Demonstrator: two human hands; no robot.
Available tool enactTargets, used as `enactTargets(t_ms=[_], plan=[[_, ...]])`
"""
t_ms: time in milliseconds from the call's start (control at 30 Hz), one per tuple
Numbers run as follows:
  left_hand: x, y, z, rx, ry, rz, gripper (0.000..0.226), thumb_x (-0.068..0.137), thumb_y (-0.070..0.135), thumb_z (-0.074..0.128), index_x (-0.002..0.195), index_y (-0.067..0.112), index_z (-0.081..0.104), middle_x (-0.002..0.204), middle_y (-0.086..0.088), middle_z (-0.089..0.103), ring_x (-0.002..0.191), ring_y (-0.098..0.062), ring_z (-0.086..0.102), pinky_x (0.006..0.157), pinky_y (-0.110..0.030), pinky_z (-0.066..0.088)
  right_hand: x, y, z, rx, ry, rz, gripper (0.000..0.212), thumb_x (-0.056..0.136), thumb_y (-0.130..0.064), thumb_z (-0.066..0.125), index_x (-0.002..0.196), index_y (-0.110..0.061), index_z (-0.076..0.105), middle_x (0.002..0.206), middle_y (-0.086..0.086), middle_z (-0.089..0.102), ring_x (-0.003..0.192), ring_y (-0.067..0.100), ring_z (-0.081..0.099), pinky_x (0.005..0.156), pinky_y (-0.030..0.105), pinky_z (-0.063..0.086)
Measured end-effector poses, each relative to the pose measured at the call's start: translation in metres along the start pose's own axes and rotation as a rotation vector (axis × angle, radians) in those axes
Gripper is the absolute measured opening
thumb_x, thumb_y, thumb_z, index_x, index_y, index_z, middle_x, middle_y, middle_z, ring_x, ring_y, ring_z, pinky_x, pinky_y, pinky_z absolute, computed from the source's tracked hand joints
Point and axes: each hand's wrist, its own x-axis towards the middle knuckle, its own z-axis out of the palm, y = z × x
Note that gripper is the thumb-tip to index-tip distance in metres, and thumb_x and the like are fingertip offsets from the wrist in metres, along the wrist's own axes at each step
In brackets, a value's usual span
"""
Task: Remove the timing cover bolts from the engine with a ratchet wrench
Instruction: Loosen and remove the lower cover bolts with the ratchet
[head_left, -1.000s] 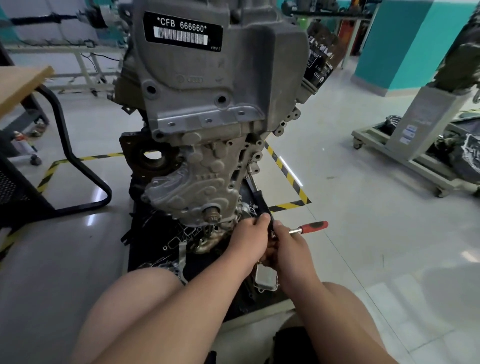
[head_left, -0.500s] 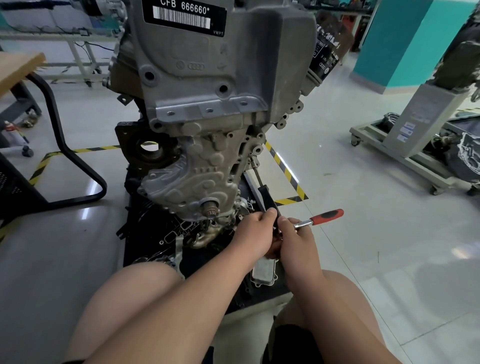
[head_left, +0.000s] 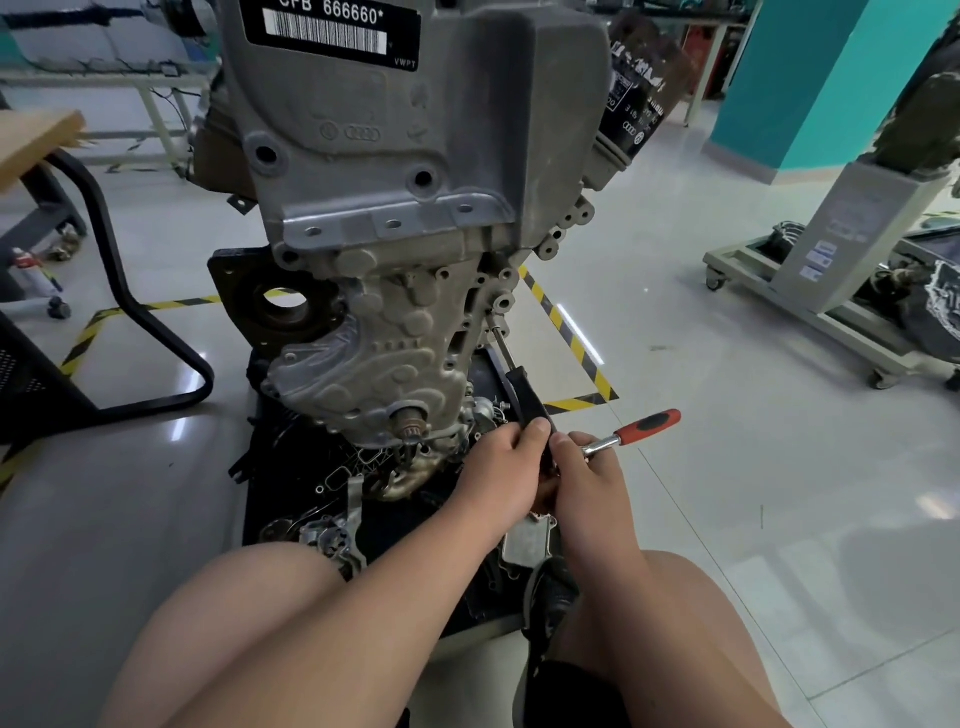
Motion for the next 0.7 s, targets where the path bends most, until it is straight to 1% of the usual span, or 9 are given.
enactTargets(t_ms=[133, 200, 267, 367, 433, 500, 533, 600, 700], plan=[[0.003, 0.003, -0.004, -0.036, -0.019, -0.052, 0.037, 0.095, 0.049, 0.046, 0.071, 0.025, 0.06, 0.063, 0.013, 0.06, 0.063, -0.001, 0.056, 0.054, -0.021, 0.038, -0.001, 0.0, 0.002, 0.001, 0.031, -0.013, 0.013, 0.096, -0.024, 0.051, 0.093, -0.012, 0.054, 0.055, -0.001, 0.059, 0.05, 0.014, 0.057, 0.046, 0.022, 0.046], [0.012, 0.009, -0.007, -0.027, -0.025, -0.075, 0.037, 0.096, 0.05, 0.044, 0.072, 0.026, 0.058, 0.066, 0.013, 0.059, 0.068, -0.008, 0.057, 0.058, -0.023, 0.04, -0.002, 0.0, 0.002, 0.039, 0.028, -0.01, 0.012, 0.097, -0.021, 0.049, 0.096, -0.009, 0.05, 0.056, 0.0, 0.059, 0.048, 0.016, 0.055, 0.045, 0.022, 0.046], [0.03, 0.018, -0.013, -0.033, -0.008, -0.098, 0.033, 0.097, 0.048, 0.041, 0.08, 0.024, 0.057, 0.072, 0.003, 0.056, 0.071, -0.019, 0.054, 0.064, -0.028, 0.042, -0.003, 0.0, 0.002, 0.045, 0.021, -0.026, 0.011, 0.098, -0.019, 0.049, 0.095, -0.008, 0.048, 0.059, -0.001, 0.06, 0.047, 0.015, 0.054, 0.046, 0.022, 0.046], [0.059, 0.031, -0.023, -0.104, 0.036, -0.12, 0.03, 0.099, 0.041, 0.042, 0.098, 0.018, 0.062, 0.068, 0.001, 0.049, 0.059, -0.019, 0.046, 0.057, -0.027, 0.038, -0.003, 0.001, 0.002, 0.038, 0.026, -0.039, 0.011, 0.098, -0.017, 0.048, 0.093, -0.008, 0.047, 0.06, -0.001, 0.06, 0.047, 0.016, 0.054, 0.047, 0.022, 0.047], [0.073, 0.033, -0.024, -0.145, 0.063, -0.11, 0.029, 0.1, 0.035, 0.041, 0.094, 0.019, 0.064, 0.067, 0.002, 0.047, 0.052, -0.015, 0.042, 0.049, -0.024, 0.036, -0.001, 0.002, 0.002, 0.035, 0.023, -0.036, 0.011, 0.098, -0.016, 0.047, 0.091, -0.008, 0.047, 0.059, 0.0, 0.059, 0.047, 0.016, 0.053, 0.048, 0.023, 0.046], [0.08, 0.034, -0.018, -0.155, 0.094, -0.11, 0.027, 0.099, 0.033, 0.042, 0.084, 0.024, 0.063, 0.069, 0.003, 0.048, 0.053, -0.014, 0.044, 0.046, -0.021, 0.036, 0.0, 0.002, 0.002, 0.03, 0.028, -0.038, 0.01, 0.098, -0.015, 0.048, 0.09, -0.008, 0.047, 0.059, 0.0, 0.058, 0.047, 0.016, 0.053, 0.047, 0.022, 0.047], [0.082, 0.034, -0.015, -0.155, 0.11, -0.11, 0.027, 0.099, 0.033, 0.042, 0.081, 0.026, 0.062, 0.07, 0.002, 0.049, 0.055, -0.015, 0.045, 0.047, -0.022, 0.037, 0.0, 0.003, 0.002, 0.029, 0.033, -0.037, 0.01, 0.098, -0.014, 0.048, 0.09, -0.008, 0.046, 0.059, 0.001, 0.058, 0.047, 0.017, 0.053, 0.047, 0.022, 0.047], [0.084, 0.033, -0.006, -0.143, 0.146, -0.081, 0.028, 0.098, 0.034, 0.041, 0.077, 0.028, 0.06, 0.076, 0.002, 0.053, 0.063, -0.016, 0.049, 0.057, -0.027, 0.038, 0.0, 0.006, -0.001, 0.031, 0.041, -0.028, 0.01, 0.098, -0.014, 0.049, 0.09, -0.009, 0.046, 0.059, 0.001, 0.058, 0.047, 0.017, 0.052, 0.047, 0.022, 0.047], [0.084, 0.032, 0.0, -0.137, 0.201, -0.042, 0.029, 0.1, 0.036, 0.04, 0.076, 0.03, 0.056, 0.083, 0.008, 0.054, 0.074, -0.014, 0.052, 0.067, -0.031, 0.04, 0.001, 0.009, -0.004, 0.026, 0.047, -0.009, 0.011, 0.098, -0.016, 0.049, 0.091, -0.009, 0.046, 0.059, 0.002, 0.059, 0.048, 0.016, 0.053, 0.048, 0.022, 0.046]])
